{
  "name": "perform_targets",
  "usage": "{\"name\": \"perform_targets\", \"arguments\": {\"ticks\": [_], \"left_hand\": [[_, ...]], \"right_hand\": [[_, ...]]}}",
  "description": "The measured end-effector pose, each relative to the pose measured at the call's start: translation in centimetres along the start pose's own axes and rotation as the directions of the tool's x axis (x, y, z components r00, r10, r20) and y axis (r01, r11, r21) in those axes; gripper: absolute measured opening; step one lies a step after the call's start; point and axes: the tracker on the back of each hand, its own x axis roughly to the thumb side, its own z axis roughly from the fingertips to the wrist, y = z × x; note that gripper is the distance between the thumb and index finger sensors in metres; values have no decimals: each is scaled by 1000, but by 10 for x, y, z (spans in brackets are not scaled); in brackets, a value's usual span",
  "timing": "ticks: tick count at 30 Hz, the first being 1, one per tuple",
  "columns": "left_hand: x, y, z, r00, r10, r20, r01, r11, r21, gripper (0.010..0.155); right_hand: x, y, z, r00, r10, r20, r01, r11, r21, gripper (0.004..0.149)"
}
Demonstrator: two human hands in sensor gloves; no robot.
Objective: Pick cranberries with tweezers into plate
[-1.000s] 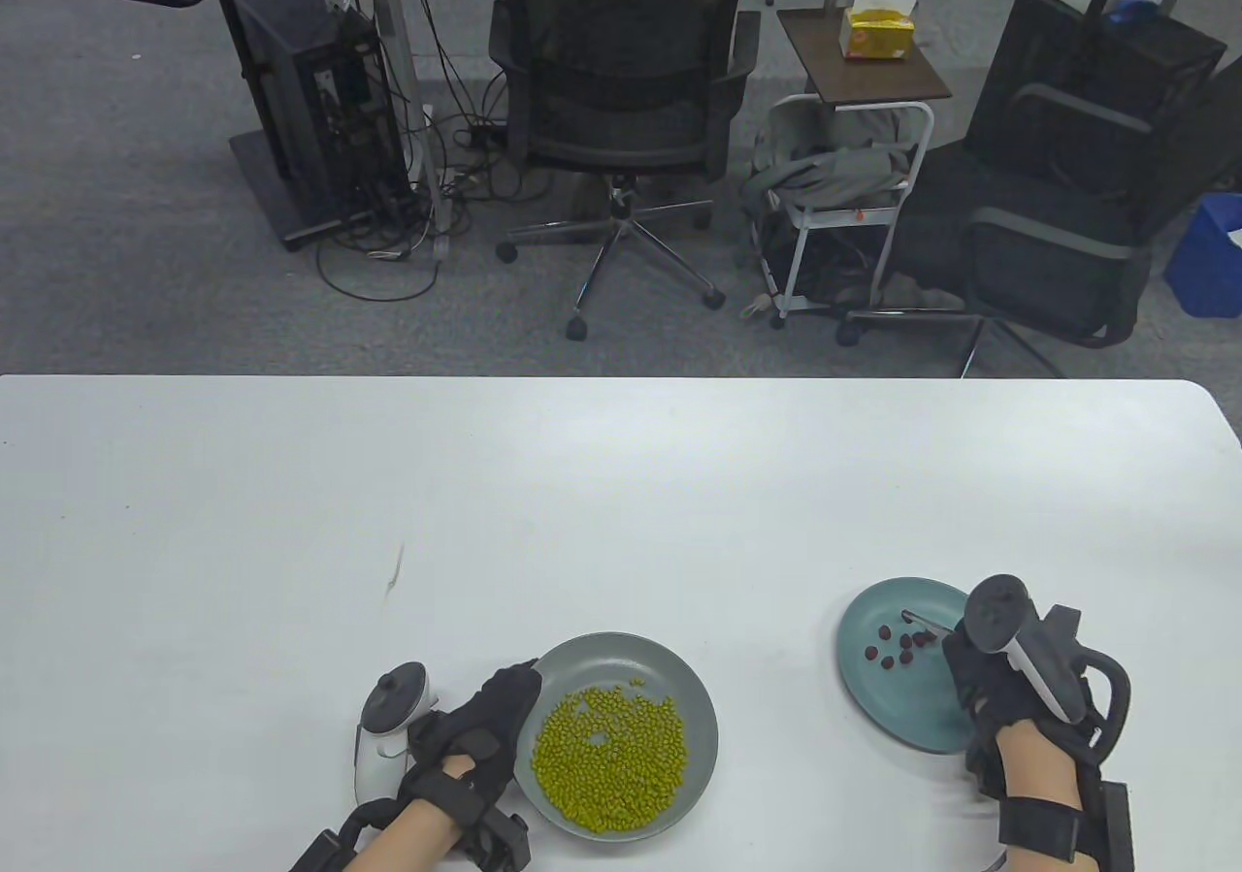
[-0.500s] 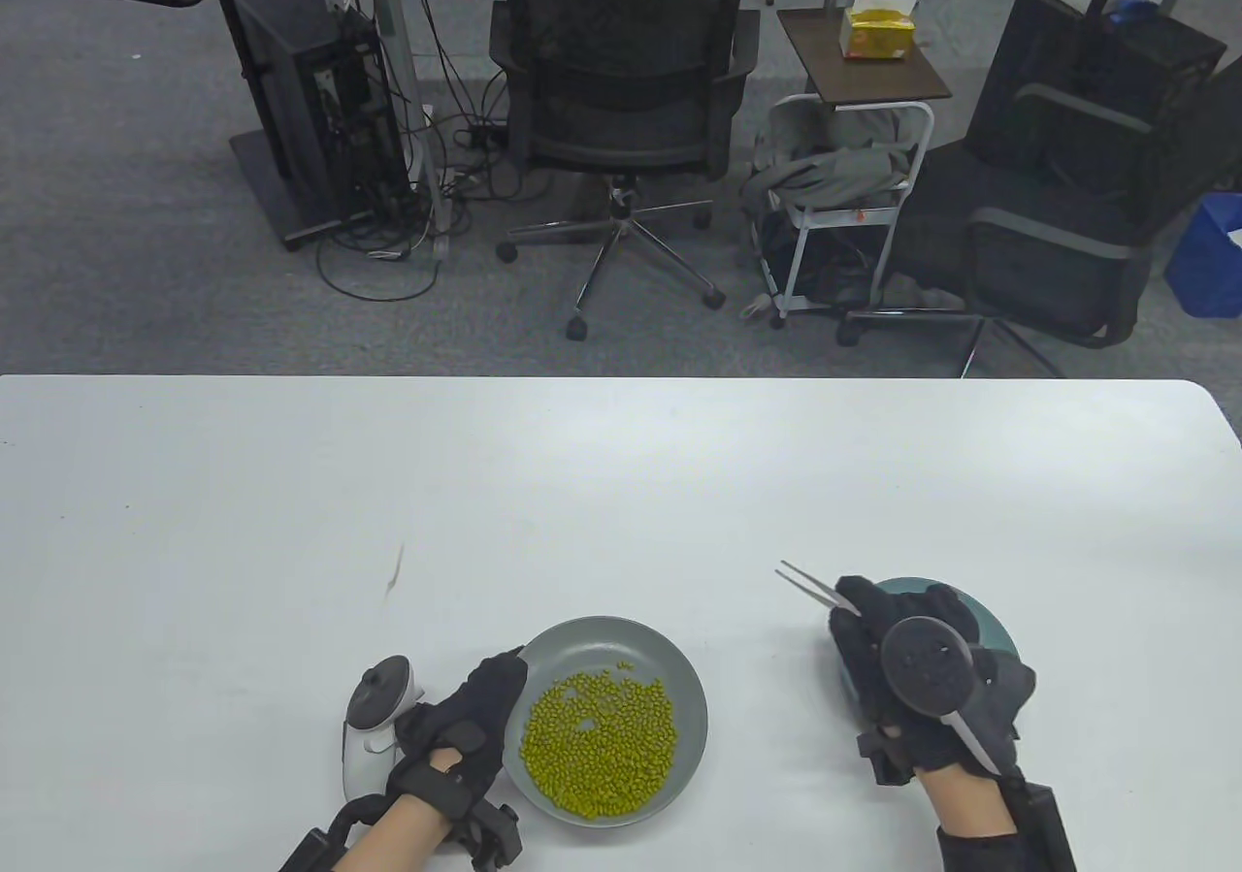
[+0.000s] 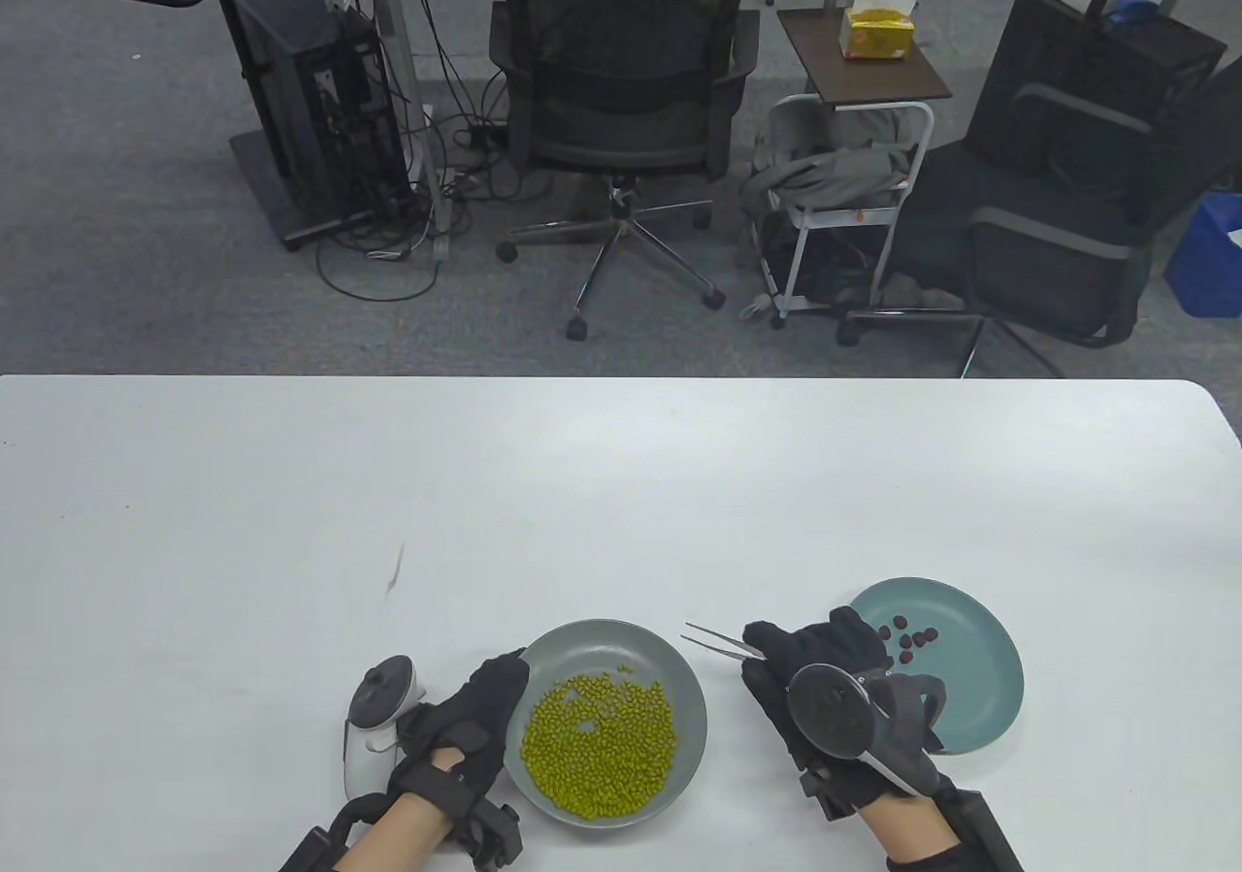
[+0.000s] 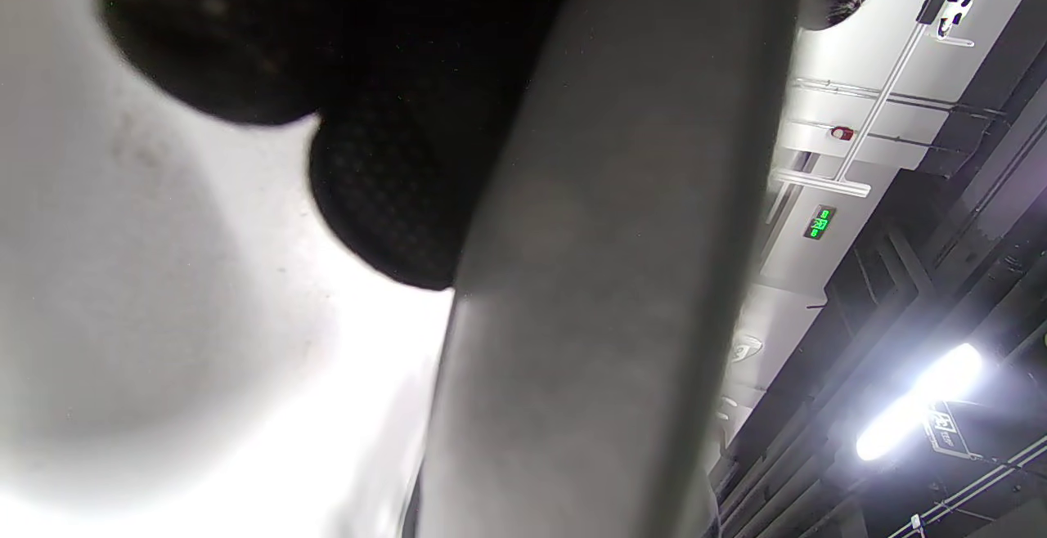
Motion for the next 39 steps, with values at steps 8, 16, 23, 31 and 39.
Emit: {"name": "perform_targets", "arguments": {"ticks": [8,16,23,31,39], "left_hand": [[29,65,9,963,-269,-23,266,932,244,56],[34,150,34,916,-328,-233,400,801,445,55],[38,172,46,850,-397,-347,526,683,507,55],[29,184,49,823,-341,-454,543,706,455,55],[45,180,53,557,-514,-652,813,496,304,59]], "right_hand": [[1,1,0,1000,6,12,-6,1000,24,50],[5,6,0,999,9,36,-11,999,53,50],[9,10,1,998,15,61,-20,997,79,50],[13,11,2,997,23,77,-30,996,88,50],[15,10,3,996,15,86,-22,996,82,50]]}}
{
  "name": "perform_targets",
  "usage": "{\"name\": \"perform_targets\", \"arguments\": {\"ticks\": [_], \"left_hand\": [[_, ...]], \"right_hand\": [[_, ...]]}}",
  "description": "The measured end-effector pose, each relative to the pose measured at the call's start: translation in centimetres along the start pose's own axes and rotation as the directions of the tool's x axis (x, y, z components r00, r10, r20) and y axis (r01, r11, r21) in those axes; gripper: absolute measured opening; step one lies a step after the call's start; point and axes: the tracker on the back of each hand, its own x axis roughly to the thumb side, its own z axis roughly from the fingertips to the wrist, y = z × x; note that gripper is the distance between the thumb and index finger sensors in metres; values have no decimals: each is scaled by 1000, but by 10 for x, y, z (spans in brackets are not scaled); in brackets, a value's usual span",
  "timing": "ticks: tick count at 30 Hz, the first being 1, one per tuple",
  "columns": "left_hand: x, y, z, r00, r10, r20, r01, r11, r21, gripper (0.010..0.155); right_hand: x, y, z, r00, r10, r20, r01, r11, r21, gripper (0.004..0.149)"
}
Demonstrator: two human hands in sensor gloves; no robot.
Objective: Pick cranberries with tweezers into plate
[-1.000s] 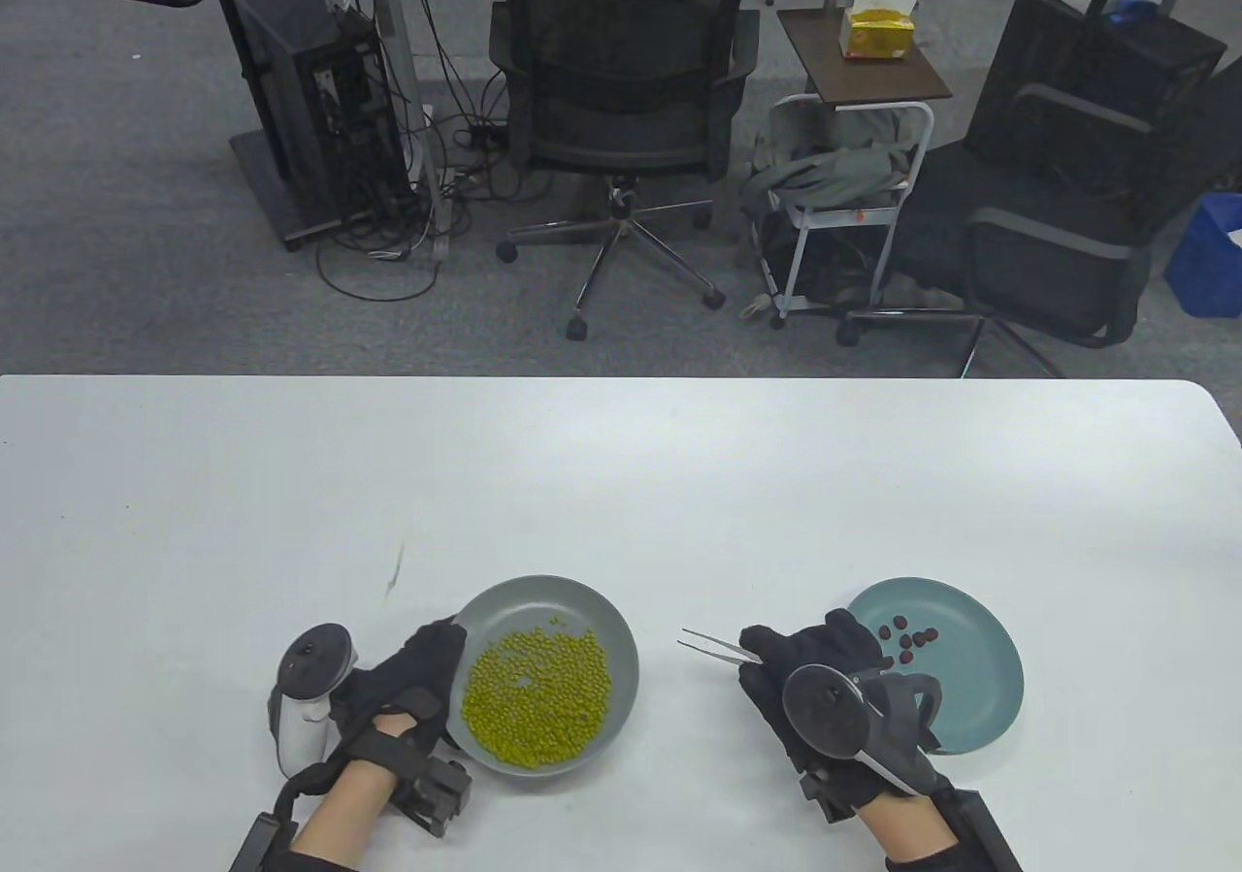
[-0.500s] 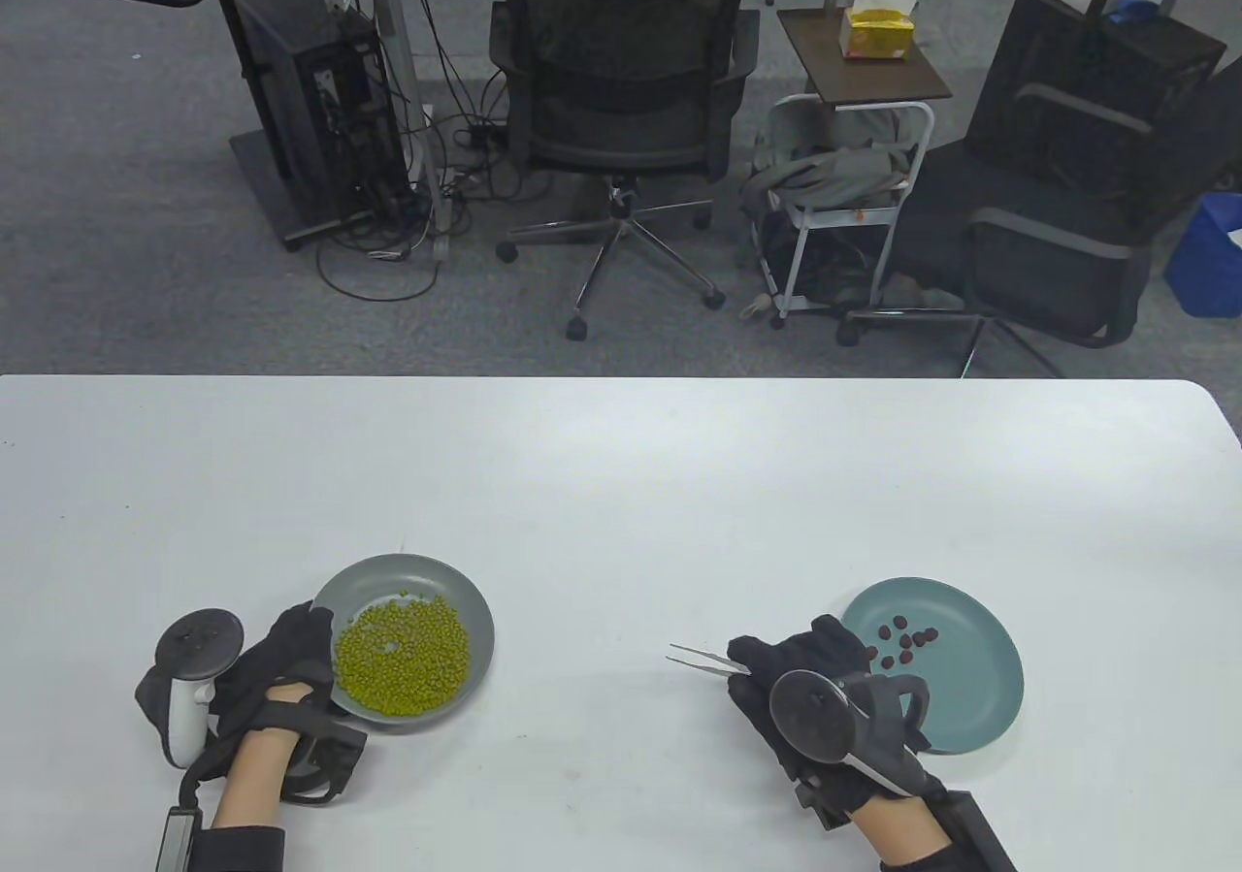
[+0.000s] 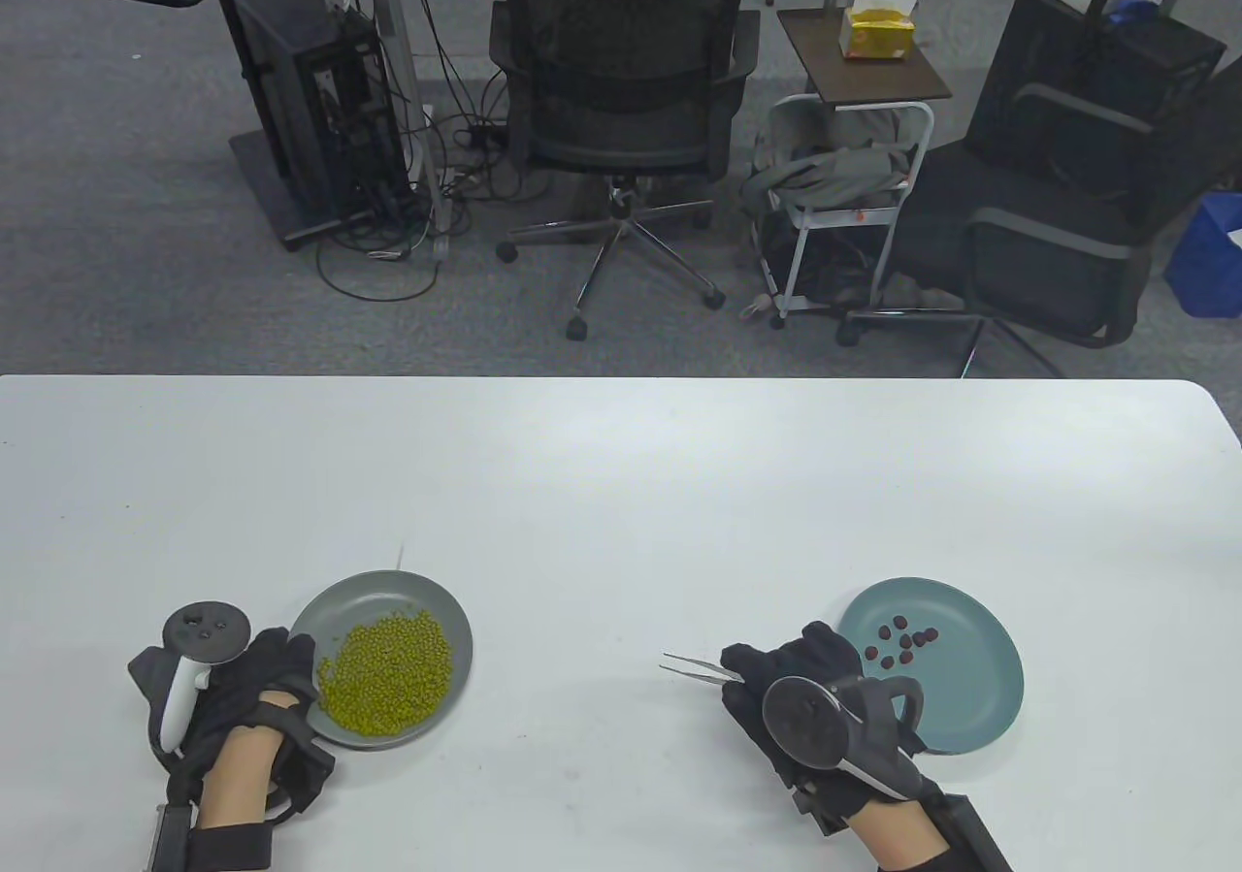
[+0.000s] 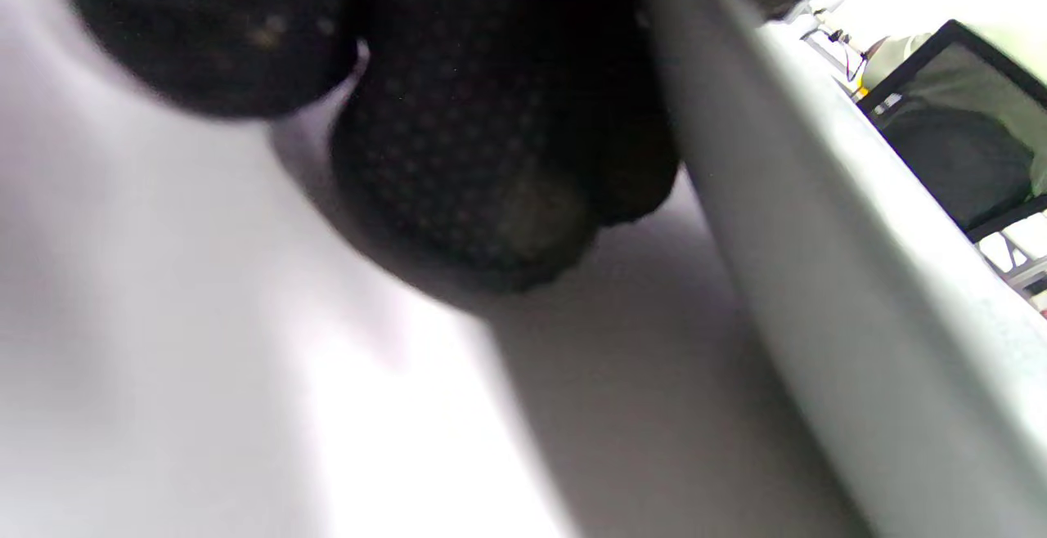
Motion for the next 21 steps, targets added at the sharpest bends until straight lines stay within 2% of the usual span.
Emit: {"name": "perform_targets", "arguments": {"ticks": [4,8,12,15,18,21], "left_hand": [[9,3,8,989,-150,-6,150,987,57,59],[21,7,18,958,-286,-26,286,948,139,61],[42,9,38,934,-358,4,343,899,272,61],[64,7,61,914,-394,100,323,852,413,61],[91,-7,90,856,-431,284,236,816,527,63],[116,-34,121,729,-435,528,100,832,546,63]], "right_hand": [[1,1,0,1000,2,2,-2,1000,7,50],[1,1,1,1000,0,-1,0,1000,1,50],[1,1,0,1000,-2,-2,2,1000,0,50],[1,1,0,1000,-2,-3,2,1000,1,50],[0,0,0,1000,-4,-4,4,1000,1,50],[0,0,0,1000,-3,-3,3,1000,-3,50]]}}
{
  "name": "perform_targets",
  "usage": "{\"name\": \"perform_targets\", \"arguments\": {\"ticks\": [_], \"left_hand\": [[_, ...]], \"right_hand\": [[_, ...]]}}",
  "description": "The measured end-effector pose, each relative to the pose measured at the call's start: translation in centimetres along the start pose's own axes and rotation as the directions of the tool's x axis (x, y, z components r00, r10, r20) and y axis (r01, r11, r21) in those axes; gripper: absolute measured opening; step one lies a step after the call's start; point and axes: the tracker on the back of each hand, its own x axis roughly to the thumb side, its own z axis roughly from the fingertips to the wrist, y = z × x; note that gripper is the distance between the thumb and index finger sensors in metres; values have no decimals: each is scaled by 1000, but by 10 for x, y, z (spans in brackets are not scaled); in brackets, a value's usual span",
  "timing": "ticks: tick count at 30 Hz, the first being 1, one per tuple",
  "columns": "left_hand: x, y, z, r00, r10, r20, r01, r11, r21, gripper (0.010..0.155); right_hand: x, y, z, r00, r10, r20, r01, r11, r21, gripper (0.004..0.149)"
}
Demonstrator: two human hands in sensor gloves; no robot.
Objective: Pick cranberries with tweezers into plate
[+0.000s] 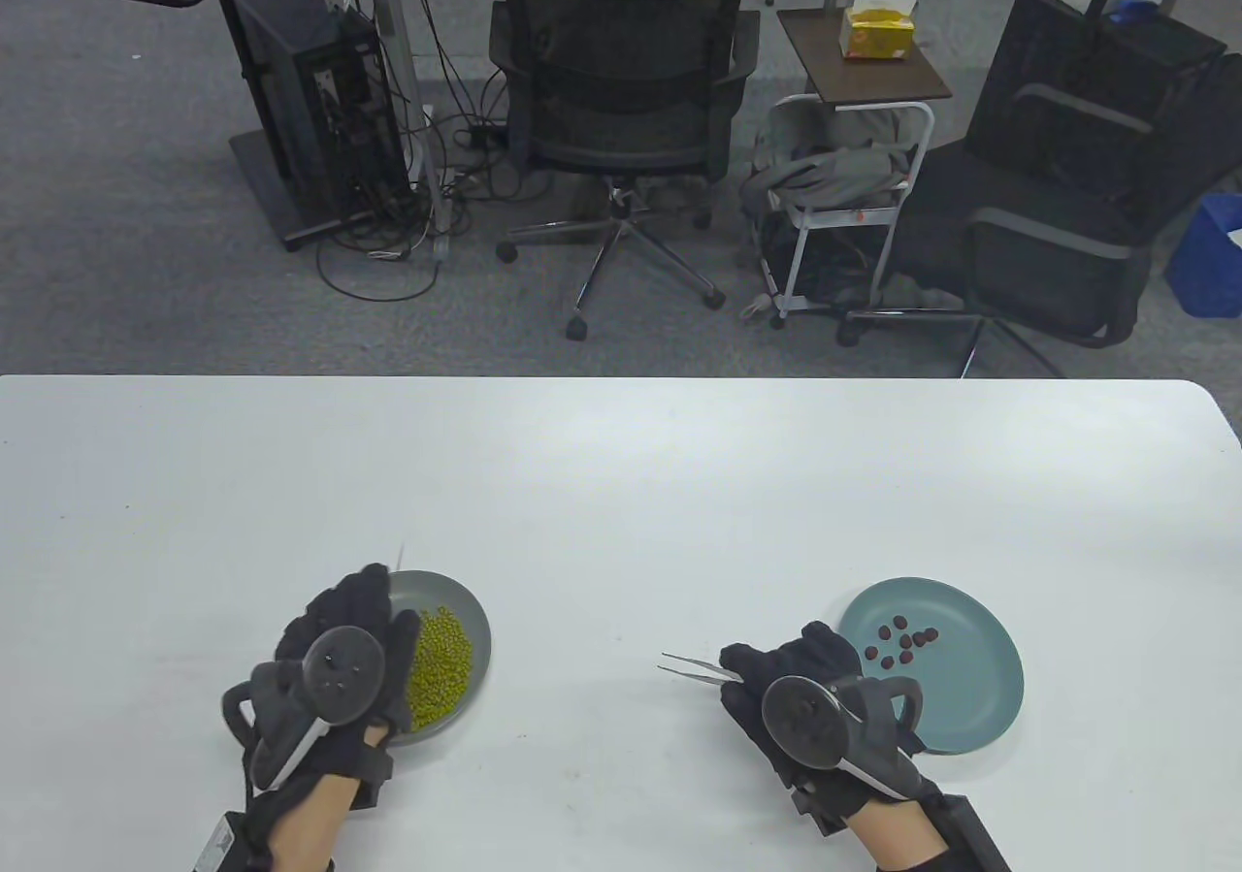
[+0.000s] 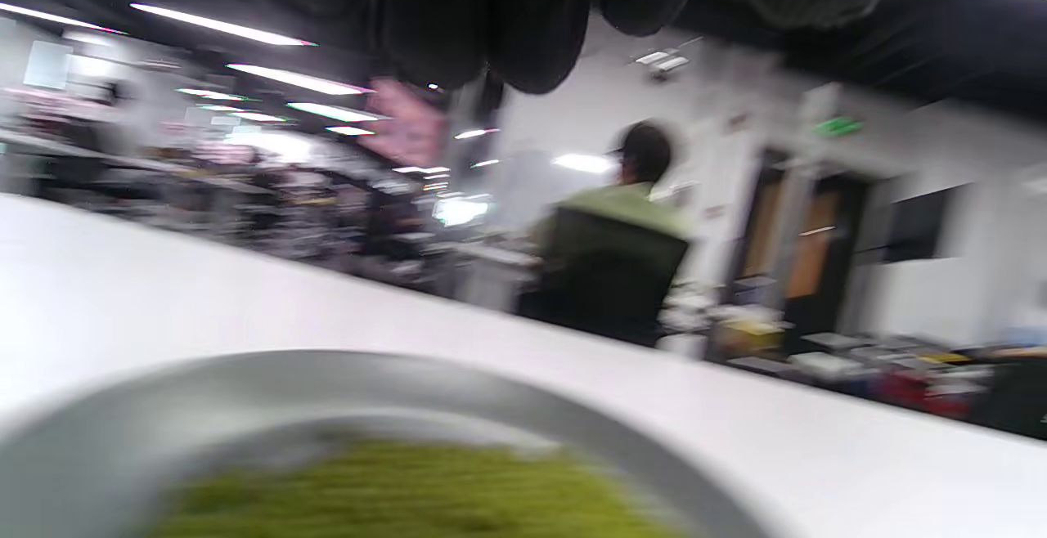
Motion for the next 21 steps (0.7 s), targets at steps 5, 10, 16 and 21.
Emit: {"name": "perform_targets", "arguments": {"ticks": [5,10,16,21], "left_hand": [[64,-29,24,941,141,308,-90,981,-175,72],[78,-57,30,929,70,365,35,961,-273,80],[76,-59,28,930,92,355,17,956,-292,81],[77,-59,27,929,92,359,19,955,-295,81]], "right_hand": [[-4,-4,0,1000,-7,-12,6,1000,-22,50],[-7,-4,-1,1000,-8,-28,7,1000,-24,50],[-8,-3,-2,999,-4,-36,3,1000,-23,50],[-10,-2,-5,999,-6,-45,6,1000,-13,50]]}}
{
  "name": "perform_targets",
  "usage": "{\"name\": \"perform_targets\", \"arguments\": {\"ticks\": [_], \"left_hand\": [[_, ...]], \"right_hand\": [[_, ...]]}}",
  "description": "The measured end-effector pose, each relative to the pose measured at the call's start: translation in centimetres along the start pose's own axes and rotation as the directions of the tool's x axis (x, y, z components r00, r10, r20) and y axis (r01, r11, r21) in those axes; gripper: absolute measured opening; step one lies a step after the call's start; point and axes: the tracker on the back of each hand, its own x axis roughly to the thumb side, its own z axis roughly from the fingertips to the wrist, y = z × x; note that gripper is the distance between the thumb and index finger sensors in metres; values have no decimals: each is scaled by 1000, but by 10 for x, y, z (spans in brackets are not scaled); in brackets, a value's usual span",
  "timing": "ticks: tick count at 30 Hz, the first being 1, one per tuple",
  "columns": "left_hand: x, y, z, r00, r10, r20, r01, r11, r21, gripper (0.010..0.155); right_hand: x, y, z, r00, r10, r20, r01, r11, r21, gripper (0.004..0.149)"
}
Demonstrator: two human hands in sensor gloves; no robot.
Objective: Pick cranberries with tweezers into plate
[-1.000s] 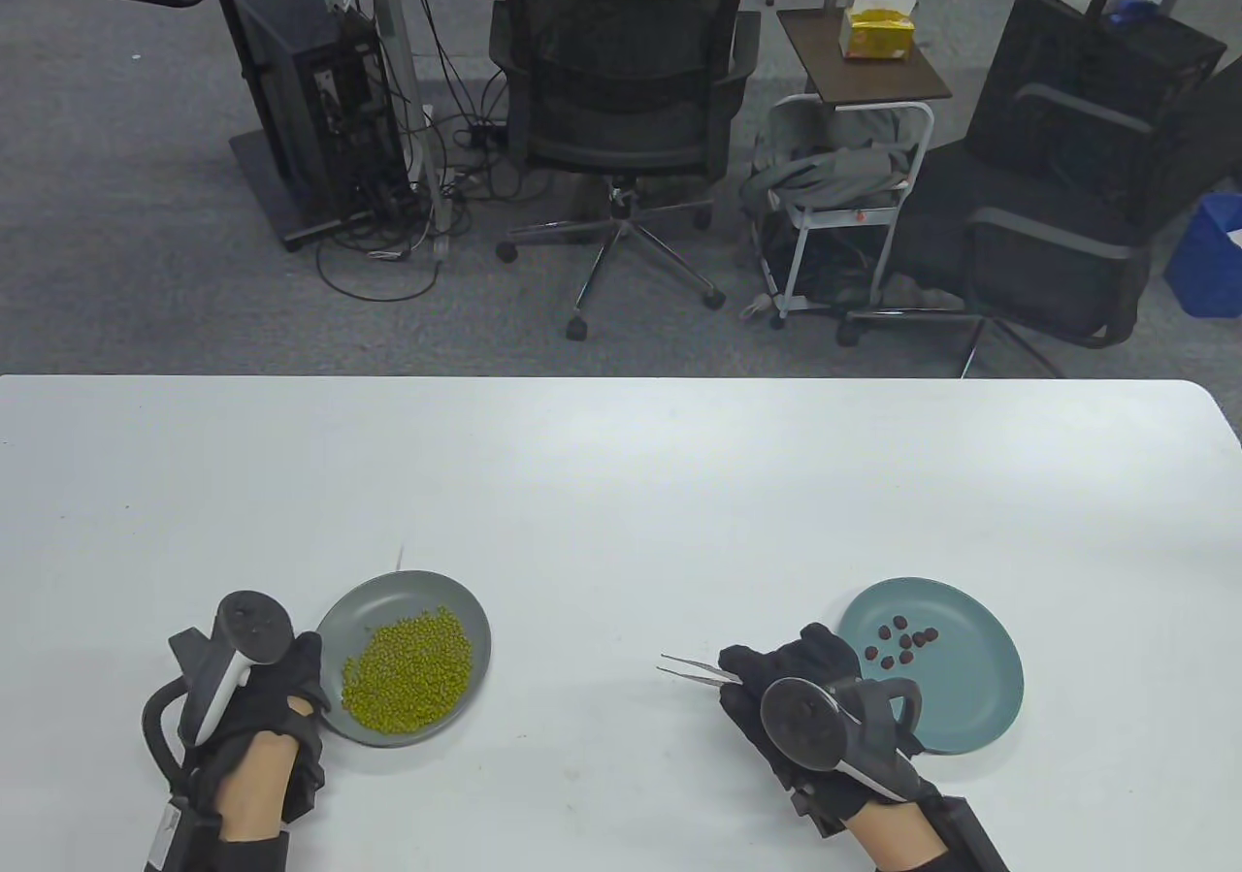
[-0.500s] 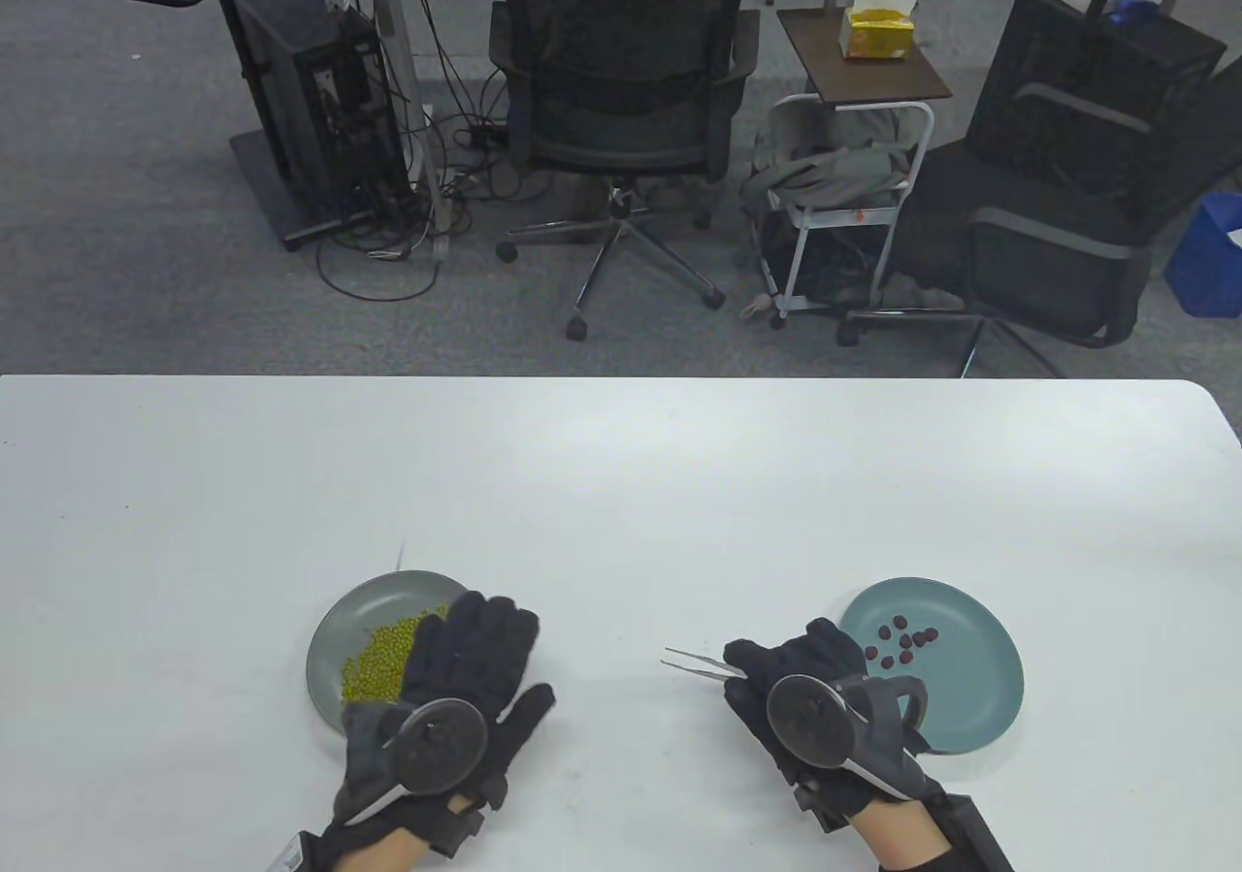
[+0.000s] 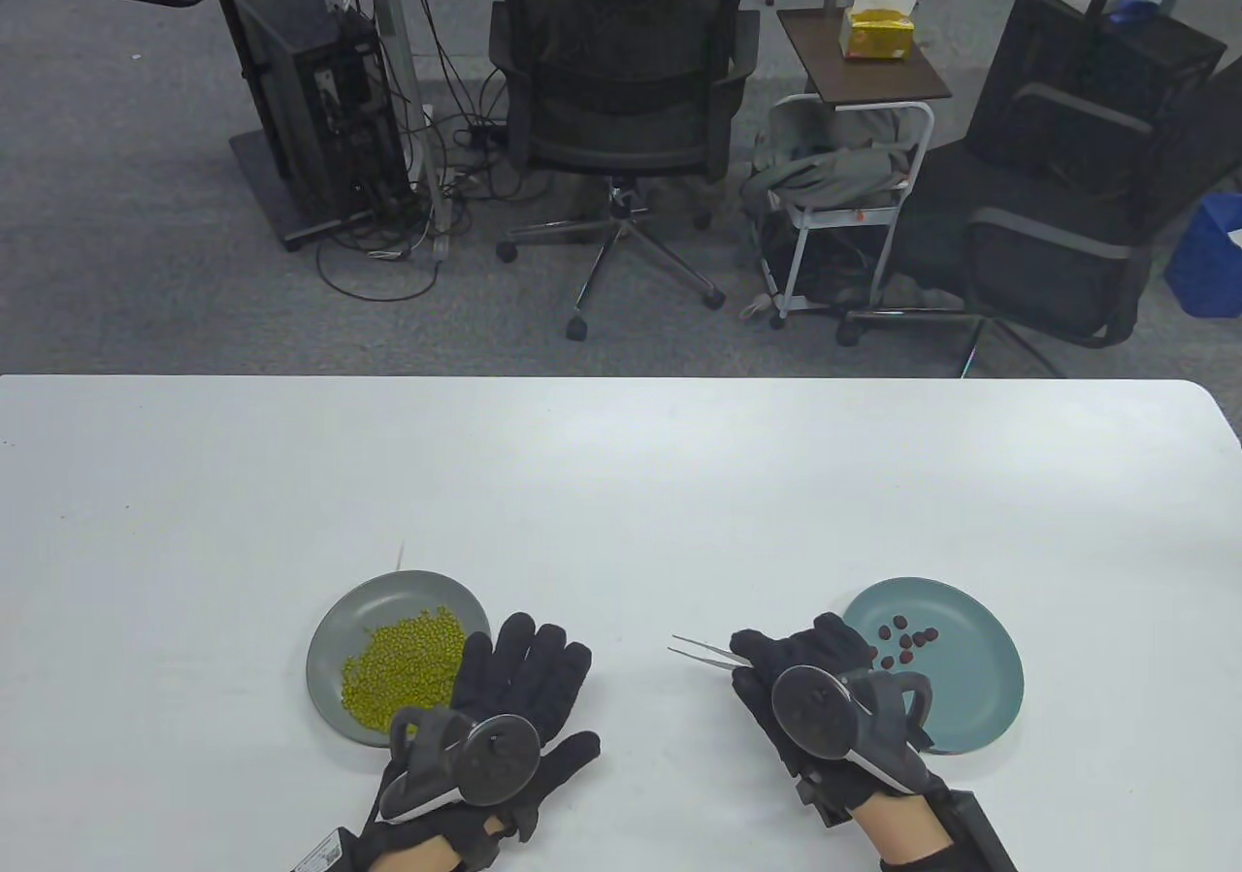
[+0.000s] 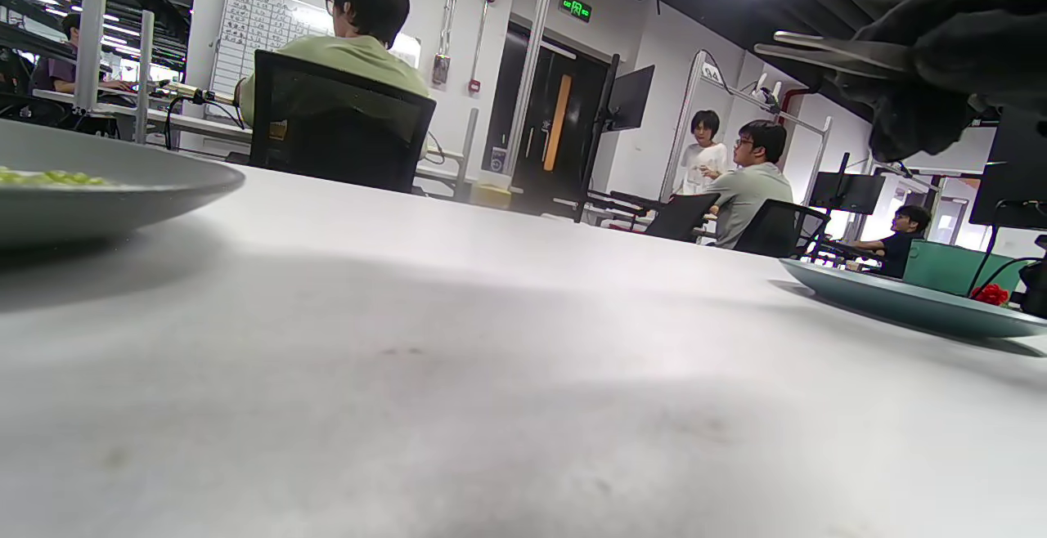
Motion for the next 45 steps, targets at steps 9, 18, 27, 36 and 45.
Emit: {"name": "perform_targets", "arguments": {"ticks": [9,18,27,36,45], "left_hand": [[-1,0,-1,1000,-6,-7,6,1000,4,81],[-2,-2,1,1000,-11,-24,12,1000,25,83],[-6,0,0,999,-6,-54,8,1000,23,83],[-5,-6,-3,998,-22,-59,20,999,-27,83],[-1,-8,0,998,-24,-51,20,997,-74,85]], "right_hand": [[3,0,-2,999,37,-19,-36,999,12,50],[32,20,-62,952,305,16,-302,932,199,50],[51,80,-128,888,458,33,-443,834,330,50],[53,113,-137,844,536,31,-515,791,332,48],[50,92,-123,871,492,9,-466,820,333,53]]}}
